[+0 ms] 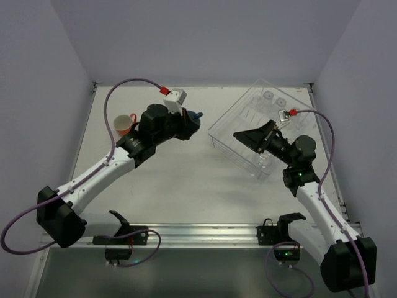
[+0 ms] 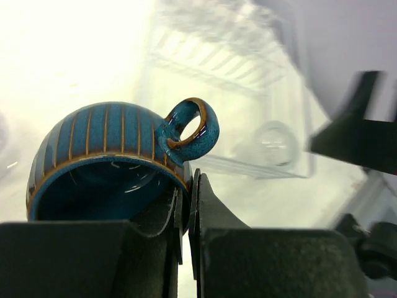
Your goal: Unload the cups from the dish rack
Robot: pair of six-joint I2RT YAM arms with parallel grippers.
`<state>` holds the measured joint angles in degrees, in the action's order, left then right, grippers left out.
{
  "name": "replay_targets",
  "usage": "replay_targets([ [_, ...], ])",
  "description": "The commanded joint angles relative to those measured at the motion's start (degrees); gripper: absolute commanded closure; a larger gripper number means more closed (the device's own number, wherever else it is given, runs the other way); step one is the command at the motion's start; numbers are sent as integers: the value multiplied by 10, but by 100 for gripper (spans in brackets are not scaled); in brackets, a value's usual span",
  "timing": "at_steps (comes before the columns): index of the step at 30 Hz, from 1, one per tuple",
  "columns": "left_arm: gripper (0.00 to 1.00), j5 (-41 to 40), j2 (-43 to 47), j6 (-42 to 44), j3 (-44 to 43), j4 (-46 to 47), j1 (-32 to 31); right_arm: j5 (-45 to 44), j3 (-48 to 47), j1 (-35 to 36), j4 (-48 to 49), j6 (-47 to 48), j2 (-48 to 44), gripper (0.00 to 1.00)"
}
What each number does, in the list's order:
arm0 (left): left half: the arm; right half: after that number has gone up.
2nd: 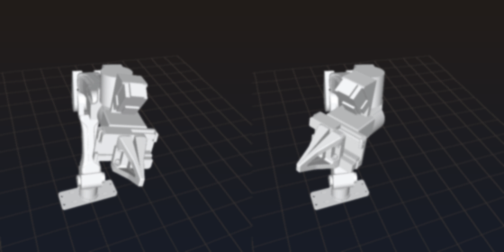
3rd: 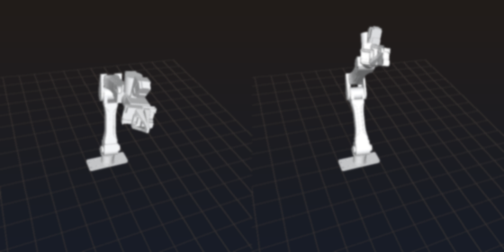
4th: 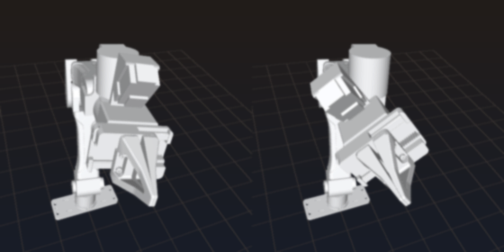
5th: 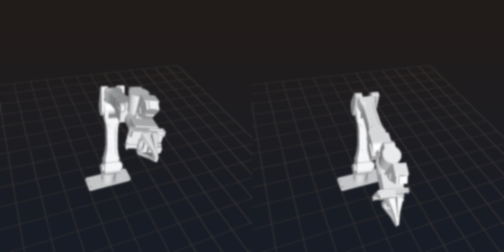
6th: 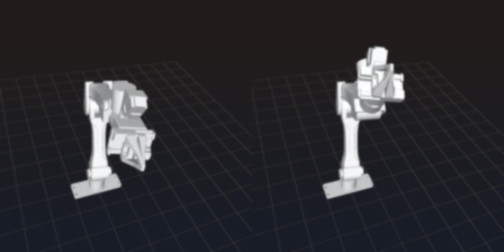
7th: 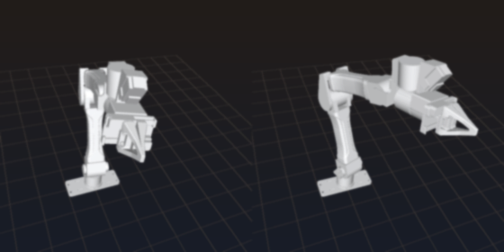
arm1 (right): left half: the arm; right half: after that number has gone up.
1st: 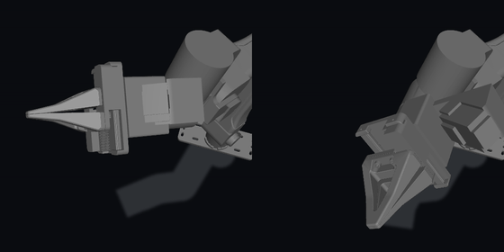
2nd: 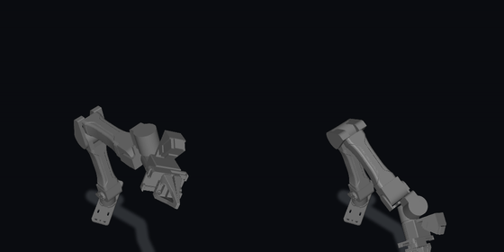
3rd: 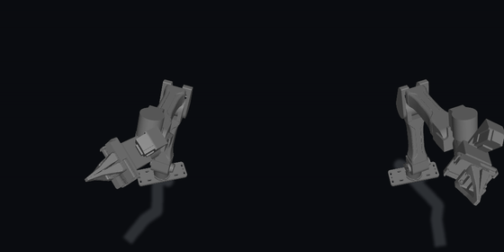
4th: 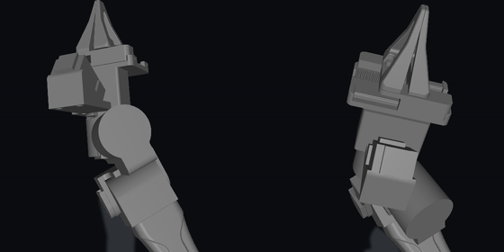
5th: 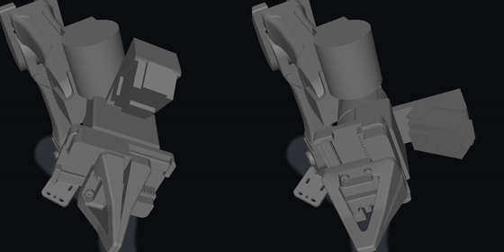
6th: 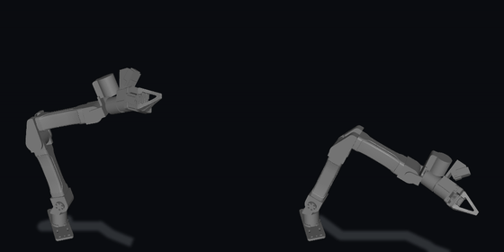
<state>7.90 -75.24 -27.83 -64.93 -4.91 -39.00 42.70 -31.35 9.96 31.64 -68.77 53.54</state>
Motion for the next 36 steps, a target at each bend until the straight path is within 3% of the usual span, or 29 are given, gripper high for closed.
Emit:
replay_targets([
  [1,100,-125,52,54,25,-139,61,-51,-6,0,-147,125,-52,1],
  [5,100,-135,77,31,102,-164,121,-81,-5,1,-201,187,-77,1],
  [14,100,-162,25,11,146,-195,197,-100,11,13,-234,232,-88,1],
  [31,99,-128,-120,16,115,-128,297,-127,15,25,-277,290,-98,1],
  [34,79,-140,-123,20,112,-129,300,-138,15,25,-282,296,-96,1],
  [35,65,-141,-123,20,111,-132,300,-141,15,26,-285,297,-95,1],
  [36,58,-142,-121,21,111,-132,300,-147,12,26,-292,300,-93,1],
])
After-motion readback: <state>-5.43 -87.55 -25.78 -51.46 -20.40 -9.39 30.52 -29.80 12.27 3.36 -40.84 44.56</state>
